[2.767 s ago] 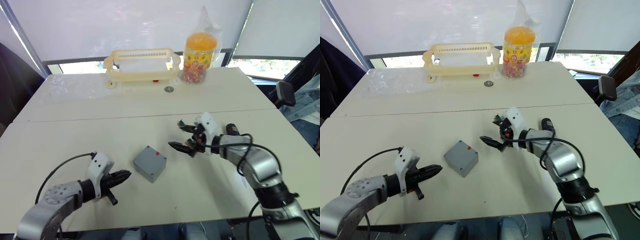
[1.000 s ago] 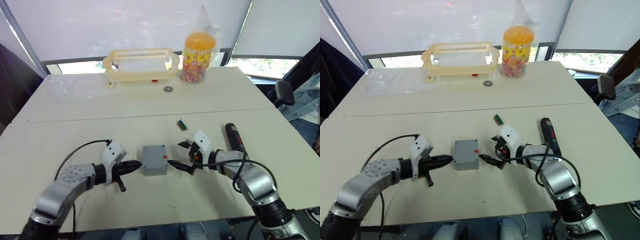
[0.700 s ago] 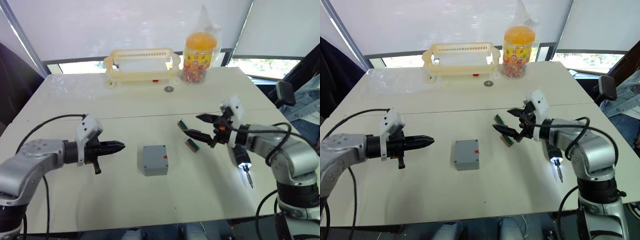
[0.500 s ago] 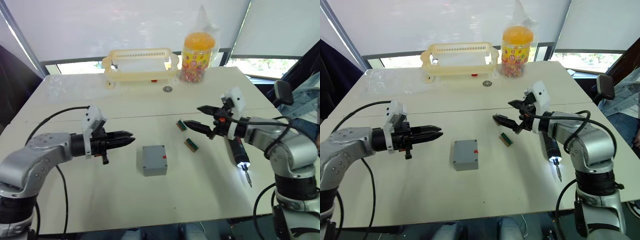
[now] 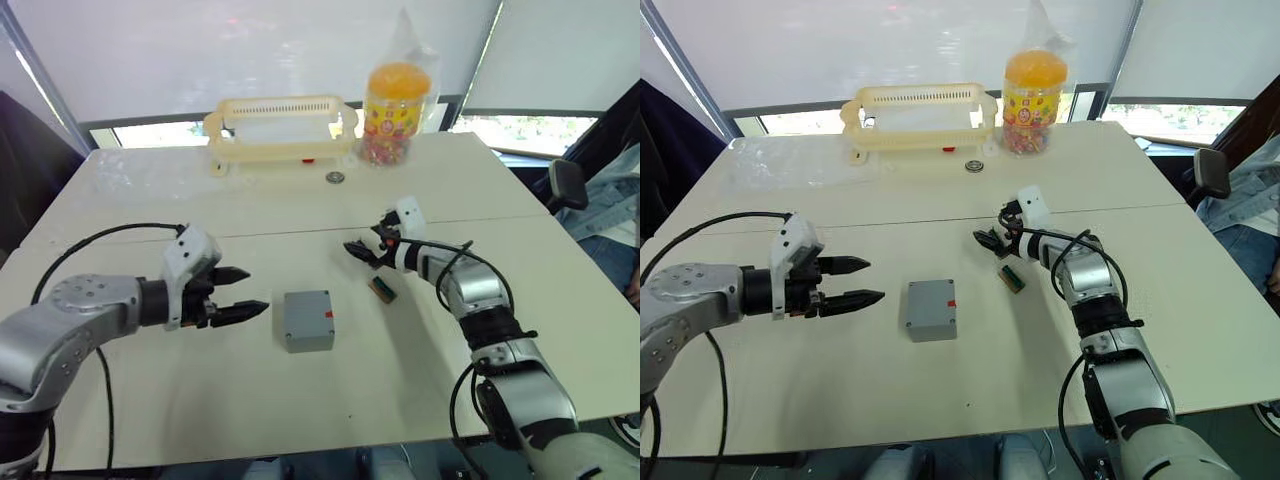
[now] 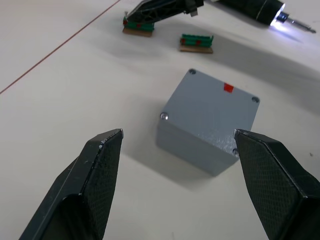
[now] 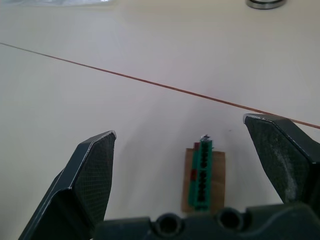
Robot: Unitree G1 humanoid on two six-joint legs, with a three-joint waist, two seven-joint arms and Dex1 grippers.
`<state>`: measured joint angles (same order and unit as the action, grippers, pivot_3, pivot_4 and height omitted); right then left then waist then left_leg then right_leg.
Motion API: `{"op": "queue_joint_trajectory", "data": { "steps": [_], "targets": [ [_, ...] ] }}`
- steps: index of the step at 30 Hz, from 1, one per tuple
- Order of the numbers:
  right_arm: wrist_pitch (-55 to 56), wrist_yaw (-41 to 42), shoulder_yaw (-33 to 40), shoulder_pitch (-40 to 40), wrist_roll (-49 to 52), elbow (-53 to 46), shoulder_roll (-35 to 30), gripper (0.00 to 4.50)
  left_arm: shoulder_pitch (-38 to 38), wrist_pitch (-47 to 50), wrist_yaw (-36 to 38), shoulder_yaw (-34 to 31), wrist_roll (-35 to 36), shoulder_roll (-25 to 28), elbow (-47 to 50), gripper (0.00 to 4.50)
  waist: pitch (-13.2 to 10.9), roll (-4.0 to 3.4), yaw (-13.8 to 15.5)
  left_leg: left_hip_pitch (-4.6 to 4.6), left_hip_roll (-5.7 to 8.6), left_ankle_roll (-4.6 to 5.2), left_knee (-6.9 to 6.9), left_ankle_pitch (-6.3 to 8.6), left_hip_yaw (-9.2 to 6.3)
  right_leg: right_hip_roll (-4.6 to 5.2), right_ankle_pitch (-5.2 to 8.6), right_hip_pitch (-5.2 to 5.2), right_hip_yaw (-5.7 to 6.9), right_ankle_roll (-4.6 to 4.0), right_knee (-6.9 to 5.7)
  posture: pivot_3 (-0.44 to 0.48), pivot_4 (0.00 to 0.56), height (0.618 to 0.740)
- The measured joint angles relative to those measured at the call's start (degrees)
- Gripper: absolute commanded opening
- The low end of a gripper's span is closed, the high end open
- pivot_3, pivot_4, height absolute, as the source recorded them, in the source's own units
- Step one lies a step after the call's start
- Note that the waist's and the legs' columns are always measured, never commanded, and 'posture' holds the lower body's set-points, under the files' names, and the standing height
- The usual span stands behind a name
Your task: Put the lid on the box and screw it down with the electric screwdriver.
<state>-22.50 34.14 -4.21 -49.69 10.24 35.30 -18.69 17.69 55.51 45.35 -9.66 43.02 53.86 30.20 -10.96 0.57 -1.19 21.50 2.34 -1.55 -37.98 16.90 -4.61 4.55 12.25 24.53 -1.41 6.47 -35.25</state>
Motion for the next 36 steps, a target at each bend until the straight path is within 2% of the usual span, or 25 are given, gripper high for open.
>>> {"op": "queue_joint_trajectory", "data": {
  "steps": [5, 11, 14, 19, 21, 36],
  "targets": [
    [4.69, 0.03, 0.21, -2.65, -1.76, 8.14, 1.65, 4.50, -0.37, 0.46, -0.59, -1.05, 0.75, 0.48, 0.39, 3.63, 0.00, 0.00, -0.20, 0.00, 0.01, -0.01, 0.01, -0.01, -0.01, -0.01, 0.00, 0.00, 0.00, 0.00, -0.01, 0.000, 0.150, 0.740],
    [8.11, -0.50, 0.72, -3.74, -2.77, 12.99, 2.57, 4.50, -1.58, 0.19, -1.71, -1.17, 0.89, 0.30, 0.48, 3.63, 0.00, 0.00, -0.99, 0.00, 0.00, -0.04, 0.03, -0.02, -0.05, 0.00, 0.00, 0.01, 0.01, 0.00, -0.01, 0.000, 0.150, 0.740],
    [8.98, -0.97, 1.31, -4.23, -2.90, 14.08, 2.94, 3.71, -1.86, -0.22, -2.01, -1.15, 0.84, -0.10, 0.56, 3.68, 0.00, 0.00, -1.37, -0.01, 0.00, -0.04, 0.05, -0.02, -0.05, -0.01, 0.00, 0.01, 0.01, 0.00, -0.02, 0.000, 0.150, 0.740],
    [10.64, -1.65, 2.41, -4.86, -3.17, 16.20, 3.79, 0.96, -3.27, -1.07, -2.07, -0.71, 0.51, -0.25, 1.20, 3.68, -0.01, -0.01, -1.56, -0.01, 0.00, -0.05, 0.10, -0.03, -0.03, -0.03, 0.00, 0.07, -0.01, 0.00, -0.02, 0.000, 0.150, 0.740],
    [11.13, -1.81, 2.50, -5.12, -3.29, 17.01, 4.17, 0.03, -3.62, -1.20, -2.11, -0.69, 0.10, -0.32, 1.22, 3.68, -0.01, -0.01, -1.48, -0.01, 0.00, -0.07, 0.10, -0.03, -0.04, -0.03, 0.00, 0.07, -0.01, 0.00, -0.03, 0.000, 0.150, 0.740],
    [12.52, -1.79, 2.97, -5.64, -3.36, 17.38, 4.66, 0.03, -5.66, -2.45, -2.07, -0.65, -1.19, -0.54, 1.21, 3.68, -0.01, -0.02, -1.43, -0.01, 0.00, -0.08, 0.10, -0.04, -0.04, -0.01, 0.00, 0.07, -0.01, 0.00, -0.05, 0.000, 0.150, 0.740]
  ]
}}
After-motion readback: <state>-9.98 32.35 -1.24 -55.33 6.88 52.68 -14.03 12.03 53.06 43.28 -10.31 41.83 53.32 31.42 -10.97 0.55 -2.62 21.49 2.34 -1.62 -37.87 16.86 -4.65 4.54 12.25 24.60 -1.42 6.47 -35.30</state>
